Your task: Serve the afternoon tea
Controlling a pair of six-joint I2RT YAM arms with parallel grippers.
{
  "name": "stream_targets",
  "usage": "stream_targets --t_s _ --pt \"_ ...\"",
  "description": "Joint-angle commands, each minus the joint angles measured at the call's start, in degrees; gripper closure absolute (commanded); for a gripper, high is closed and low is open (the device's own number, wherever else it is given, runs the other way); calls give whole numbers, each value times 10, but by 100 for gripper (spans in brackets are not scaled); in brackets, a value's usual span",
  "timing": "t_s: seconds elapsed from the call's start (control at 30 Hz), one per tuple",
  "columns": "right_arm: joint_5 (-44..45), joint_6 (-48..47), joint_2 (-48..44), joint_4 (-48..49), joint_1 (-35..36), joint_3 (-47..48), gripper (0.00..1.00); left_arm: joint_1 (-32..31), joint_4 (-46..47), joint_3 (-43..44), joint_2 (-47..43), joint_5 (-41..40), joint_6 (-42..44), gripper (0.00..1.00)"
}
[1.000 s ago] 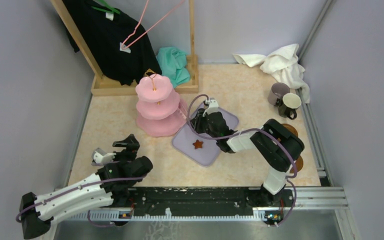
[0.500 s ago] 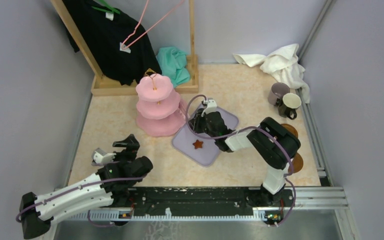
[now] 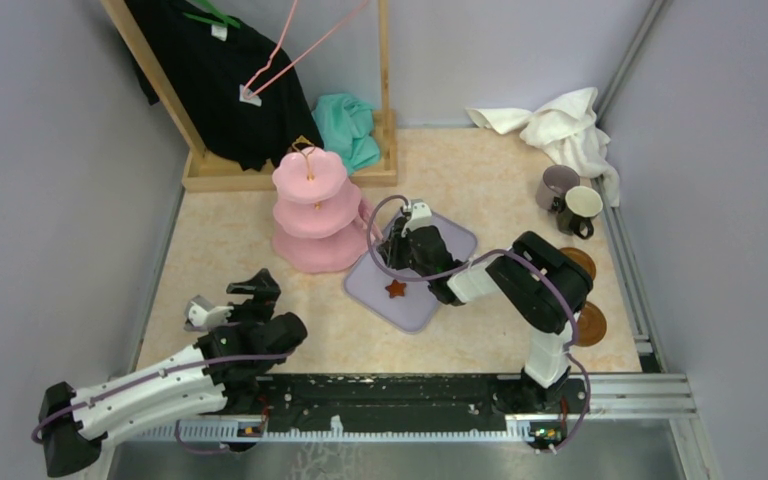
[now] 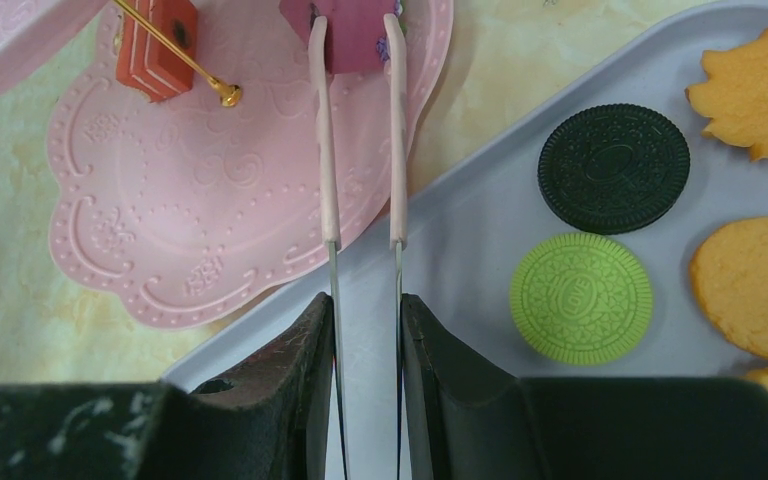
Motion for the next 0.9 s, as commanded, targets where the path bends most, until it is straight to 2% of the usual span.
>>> stream_targets --t_s 0.0,0.47,0.87 --pt "4 -16 5 29 -4 18 91 -3 -41 -1 7 -25 -26 1" --pt "-19 -14 6 25 -4 19 73 -3 -42 0 9 -26 -28 1" --pt "-21 -11 7 25 -3 17 66 -3 -41 -4 9 -23 -32 1"
